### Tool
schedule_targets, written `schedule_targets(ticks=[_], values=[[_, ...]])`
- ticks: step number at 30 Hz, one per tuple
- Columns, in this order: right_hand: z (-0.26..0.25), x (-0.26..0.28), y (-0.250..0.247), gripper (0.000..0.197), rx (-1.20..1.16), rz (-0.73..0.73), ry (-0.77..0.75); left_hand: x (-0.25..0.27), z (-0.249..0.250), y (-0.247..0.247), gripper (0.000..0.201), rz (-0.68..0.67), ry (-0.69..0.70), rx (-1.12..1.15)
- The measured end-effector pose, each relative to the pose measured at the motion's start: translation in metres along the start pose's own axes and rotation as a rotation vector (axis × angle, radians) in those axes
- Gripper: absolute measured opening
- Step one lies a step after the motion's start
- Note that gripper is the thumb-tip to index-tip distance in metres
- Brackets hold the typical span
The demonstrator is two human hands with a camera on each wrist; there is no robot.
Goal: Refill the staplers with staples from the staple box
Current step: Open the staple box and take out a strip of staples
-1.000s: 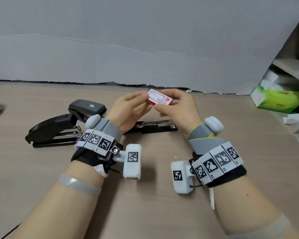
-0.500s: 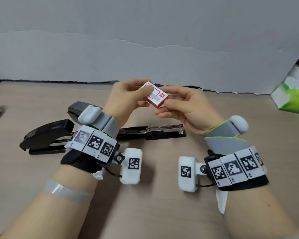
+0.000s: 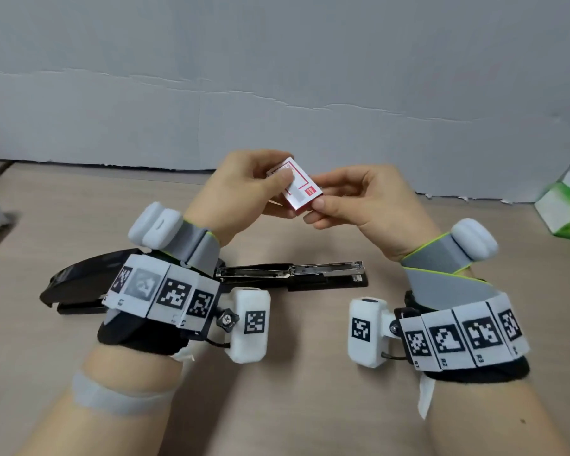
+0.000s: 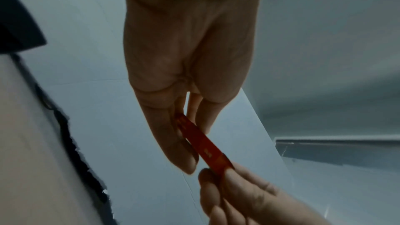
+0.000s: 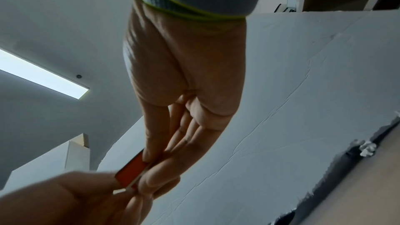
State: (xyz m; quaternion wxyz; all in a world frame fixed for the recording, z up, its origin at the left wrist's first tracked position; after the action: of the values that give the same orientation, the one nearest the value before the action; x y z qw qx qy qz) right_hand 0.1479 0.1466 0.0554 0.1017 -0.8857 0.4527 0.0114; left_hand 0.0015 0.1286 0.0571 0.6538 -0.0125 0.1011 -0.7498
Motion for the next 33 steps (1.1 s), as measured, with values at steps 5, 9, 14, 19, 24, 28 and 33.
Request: schedule_targets(ticks=[5, 9, 14, 19, 24, 28, 33], values=[[-0.003, 0.004, -0.007, 0.021, 0.069, 0.011, 0.004, 0.005, -0.008, 0.000, 0.031, -0.105, -0.054, 0.101], [-0.003, 0.003, -0.017, 0.021, 0.150, 0.092, 0.025, 0.005, -0.006, 0.007, 0.029, -0.142, -0.074, 0.007], [0.003, 0.002, -0.025, 0.022, 0.168, 0.164, 0.072, 0.004, -0.010, 0.009, 0.024, -0.139, -0.107, 0.046], [0.013, 0.003, -0.024, 0.028, 0.062, 0.204, 0.144, 0.003, -0.017, 0.007, 0.027, -0.104, -0.129, 0.115], [0.017, 0.001, -0.010, 0.014, -0.082, 0.144, 0.188, 0.002, -0.021, 0.008, 0.026, -0.067, -0.131, 0.169], [0.018, 0.004, -0.015, 0.011, -0.086, 0.177, 0.154, 0.001, -0.023, 0.011, 0.026, -0.071, -0.154, 0.164], [0.020, 0.005, -0.024, 0.005, -0.096, 0.211, 0.163, 0.002, -0.027, 0.002, 0.024, -0.018, -0.191, 0.169]])
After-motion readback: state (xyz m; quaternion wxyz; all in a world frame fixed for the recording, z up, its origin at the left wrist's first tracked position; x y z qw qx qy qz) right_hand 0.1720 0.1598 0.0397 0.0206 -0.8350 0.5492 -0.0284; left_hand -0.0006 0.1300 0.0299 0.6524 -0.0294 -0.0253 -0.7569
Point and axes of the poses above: each hand's wrist, its own x-axis away from the middle knuckle, its own y-axis out of the palm, z = x × y, the point moved 10 cm from there along -x, towards the middle knuckle, and after that the axes turned 10 degrees about -z, right-handed, at the moved point
